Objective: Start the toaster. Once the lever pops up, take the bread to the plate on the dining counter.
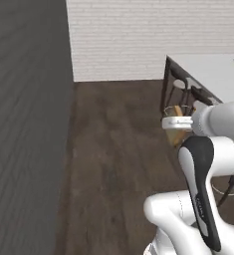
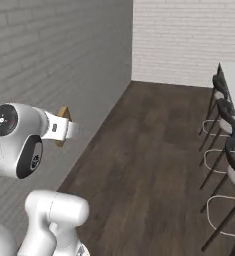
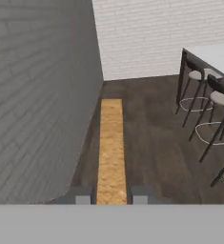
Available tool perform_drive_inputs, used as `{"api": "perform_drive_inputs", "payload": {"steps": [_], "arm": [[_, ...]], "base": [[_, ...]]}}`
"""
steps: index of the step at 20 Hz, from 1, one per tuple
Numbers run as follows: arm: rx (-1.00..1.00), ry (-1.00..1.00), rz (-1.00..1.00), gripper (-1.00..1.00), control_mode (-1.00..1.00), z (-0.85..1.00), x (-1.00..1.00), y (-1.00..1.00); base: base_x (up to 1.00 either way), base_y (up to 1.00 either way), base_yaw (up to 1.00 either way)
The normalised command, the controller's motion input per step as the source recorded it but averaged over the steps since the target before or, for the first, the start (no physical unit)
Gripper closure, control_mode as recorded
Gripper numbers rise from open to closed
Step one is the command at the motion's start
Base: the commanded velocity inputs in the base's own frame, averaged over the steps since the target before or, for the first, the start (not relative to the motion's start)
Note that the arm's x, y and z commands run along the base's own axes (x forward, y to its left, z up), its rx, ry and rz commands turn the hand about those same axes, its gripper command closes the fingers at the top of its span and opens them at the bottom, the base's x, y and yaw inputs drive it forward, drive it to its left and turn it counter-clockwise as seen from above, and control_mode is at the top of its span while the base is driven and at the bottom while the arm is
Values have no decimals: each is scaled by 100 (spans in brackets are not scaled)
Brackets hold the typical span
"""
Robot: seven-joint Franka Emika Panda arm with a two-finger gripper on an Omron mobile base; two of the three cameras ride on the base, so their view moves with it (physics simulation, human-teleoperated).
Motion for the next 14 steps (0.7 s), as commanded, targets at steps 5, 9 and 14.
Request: {"api": "perform_drive_inputs", "payload": {"steps": [5, 9, 14], "arm": [[0, 0, 0, 100, 100, 0, 0, 0], [0, 0, 0, 100, 100, 0, 0, 0], [0, 0, 0, 100, 100, 0, 0, 0]], "base": [[69, 57, -73], [84, 69, -68], [84, 70, -67]]}}
